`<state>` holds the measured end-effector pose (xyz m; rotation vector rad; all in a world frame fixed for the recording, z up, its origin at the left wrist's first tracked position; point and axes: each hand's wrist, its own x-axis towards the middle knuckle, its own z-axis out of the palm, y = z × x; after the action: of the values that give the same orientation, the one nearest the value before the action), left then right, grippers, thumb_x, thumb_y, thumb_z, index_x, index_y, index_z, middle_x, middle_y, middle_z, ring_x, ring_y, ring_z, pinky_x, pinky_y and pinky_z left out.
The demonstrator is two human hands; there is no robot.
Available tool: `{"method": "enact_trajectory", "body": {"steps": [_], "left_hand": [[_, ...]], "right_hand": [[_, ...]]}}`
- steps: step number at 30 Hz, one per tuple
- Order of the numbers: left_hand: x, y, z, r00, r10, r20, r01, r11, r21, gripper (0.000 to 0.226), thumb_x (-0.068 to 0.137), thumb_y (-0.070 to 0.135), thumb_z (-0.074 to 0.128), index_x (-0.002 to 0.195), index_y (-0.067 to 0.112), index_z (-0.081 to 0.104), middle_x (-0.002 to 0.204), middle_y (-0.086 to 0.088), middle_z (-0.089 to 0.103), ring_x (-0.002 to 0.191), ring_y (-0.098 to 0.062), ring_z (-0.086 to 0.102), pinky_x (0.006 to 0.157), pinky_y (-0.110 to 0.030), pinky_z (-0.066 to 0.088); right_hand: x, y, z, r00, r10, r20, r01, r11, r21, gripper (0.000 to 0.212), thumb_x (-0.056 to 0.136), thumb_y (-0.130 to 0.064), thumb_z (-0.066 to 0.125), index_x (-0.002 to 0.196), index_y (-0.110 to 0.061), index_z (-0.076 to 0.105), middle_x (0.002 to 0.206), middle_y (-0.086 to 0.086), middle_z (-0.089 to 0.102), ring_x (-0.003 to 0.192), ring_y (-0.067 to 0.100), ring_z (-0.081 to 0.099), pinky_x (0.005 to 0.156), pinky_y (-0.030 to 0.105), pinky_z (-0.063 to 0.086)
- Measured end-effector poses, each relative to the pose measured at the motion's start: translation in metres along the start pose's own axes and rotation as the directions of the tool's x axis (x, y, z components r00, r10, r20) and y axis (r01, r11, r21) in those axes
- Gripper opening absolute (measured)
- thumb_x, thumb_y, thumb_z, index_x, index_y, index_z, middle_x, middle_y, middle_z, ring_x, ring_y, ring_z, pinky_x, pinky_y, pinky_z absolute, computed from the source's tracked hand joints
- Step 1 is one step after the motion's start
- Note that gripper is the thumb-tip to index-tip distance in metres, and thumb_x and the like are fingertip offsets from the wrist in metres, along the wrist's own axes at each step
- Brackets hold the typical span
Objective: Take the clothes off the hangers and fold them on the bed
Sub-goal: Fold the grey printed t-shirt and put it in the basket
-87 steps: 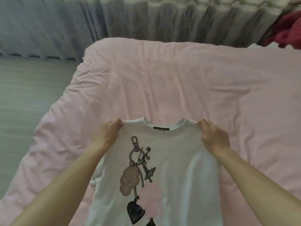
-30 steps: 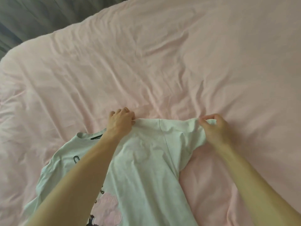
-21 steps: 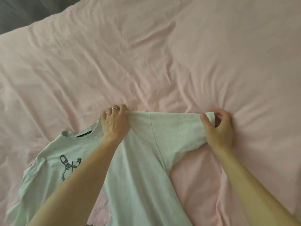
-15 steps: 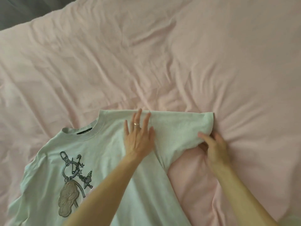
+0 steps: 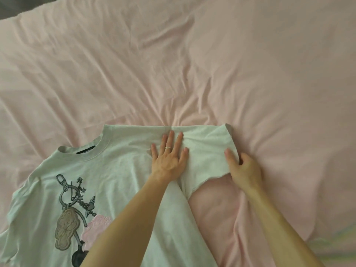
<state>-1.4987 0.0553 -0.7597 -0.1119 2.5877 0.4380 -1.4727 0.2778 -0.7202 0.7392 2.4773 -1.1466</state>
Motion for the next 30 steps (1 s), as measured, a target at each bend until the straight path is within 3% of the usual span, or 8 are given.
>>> {"method": "enact_trajectory", "body": {"steps": [3,7,10,13,16,22,25,30], "left_hand": [[0.001,0.000,0.000,1.000,-0.004,-0.004,0.004,0.999,0.036,0.060,0.101,0.060,0.009,0.154,0.046,-0.017,0.164,0.013,-0.023,0.149,-0.010,-0.025,0.117,-0.050,-0.022],[-0.001,0.001,0.003,1.000,0.005,-0.012,-0.005,0.999,0.050,0.061,0.100,0.060,0.008,0.153,0.046,-0.018,0.163,0.012,-0.024,0.149,-0.010,-0.027,0.117,-0.050,-0.022],[-0.002,0.003,0.000,1.000,0.006,0.000,-0.006,0.998,0.067,0.061,0.101,0.060,0.009,0.153,0.044,-0.018,0.164,0.011,-0.024,0.149,-0.011,-0.026,0.118,-0.051,-0.021],[-0.005,0.008,-0.005,0.995,0.011,-0.098,-0.009,1.000,0.024,0.059,0.103,0.053,0.018,0.158,0.042,-0.002,0.168,0.006,-0.008,0.153,-0.014,-0.013,0.120,-0.054,-0.013],[-0.008,0.024,-0.006,0.974,0.015,-0.226,-0.029,0.998,-0.060,0.054,0.104,0.048,0.019,0.157,0.041,0.011,0.168,0.004,0.005,0.154,-0.014,-0.004,0.122,-0.055,-0.007],[-0.005,0.052,0.011,0.994,-0.011,-0.105,0.008,1.000,-0.026,0.068,0.098,0.066,0.015,0.154,0.044,-0.017,0.163,0.001,-0.028,0.150,-0.021,-0.027,0.116,-0.057,-0.022],[0.000,0.055,0.017,0.998,-0.002,-0.066,0.003,1.000,0.013,0.072,0.096,0.071,0.013,0.151,0.046,-0.024,0.159,0.001,-0.038,0.146,-0.022,-0.034,0.113,-0.058,-0.025],[0.000,0.050,0.008,0.998,0.057,-0.020,-0.057,0.998,0.005,0.067,0.098,0.068,0.015,0.153,0.049,-0.017,0.160,0.004,-0.035,0.146,-0.019,-0.034,0.114,-0.059,-0.025]], "right_hand": [[-0.011,0.009,0.014,1.000,0.004,-0.017,-0.005,0.999,-0.047,0.051,0.086,-0.067,0.058,0.085,-0.016,0.061,0.091,0.000,0.065,0.088,0.025,0.061,0.082,0.039,0.049],[-0.020,0.018,0.007,0.992,0.123,0.024,-0.116,0.974,-0.192,0.057,0.094,-0.064,0.044,0.071,-0.015,0.062,0.087,0.007,0.071,0.082,0.031,0.060,0.074,0.036,0.047],[-0.032,0.019,0.006,0.990,0.136,-0.024,-0.137,0.936,-0.325,0.050,0.091,-0.065,0.045,0.084,-0.020,0.066,0.099,0.006,0.072,0.092,0.032,0.063,0.074,0.036,0.046],[-0.023,-0.007,0.002,0.996,0.050,-0.078,-0.068,0.966,-0.248,0.056,0.078,-0.070,0.059,0.107,-0.022,0.061,0.109,0.001,0.068,0.107,0.030,0.061,0.086,0.038,0.046],[0.008,-0.042,0.000,0.994,0.081,-0.077,-0.089,0.991,-0.101,0.073,0.079,-0.077,0.054,0.119,-0.016,0.056,0.113,0.003,0.067,0.111,0.031,0.061,0.082,0.038,0.043],[0.036,-0.037,0.011,0.982,-0.008,-0.188,-0.034,0.974,-0.224,0.050,0.103,-0.049,0.033,0.119,-0.014,0.065,0.125,0.013,0.062,0.117,0.037,0.056,0.090,0.043,0.044],[0.037,-0.020,0.008,0.940,-0.068,-0.333,0.032,0.993,-0.111,0.035,0.104,-0.037,0.039,0.107,-0.015,0.065,0.119,0.010,0.065,0.110,0.034,0.058,0.081,0.037,0.040],[0.025,-0.030,0.029,0.886,-0.112,-0.450,0.097,0.994,-0.056,0.032,0.094,-0.020,0.053,0.125,-0.013,0.053,0.126,0.015,0.059,0.114,0.038,0.054,0.087,0.041,0.041]]}}
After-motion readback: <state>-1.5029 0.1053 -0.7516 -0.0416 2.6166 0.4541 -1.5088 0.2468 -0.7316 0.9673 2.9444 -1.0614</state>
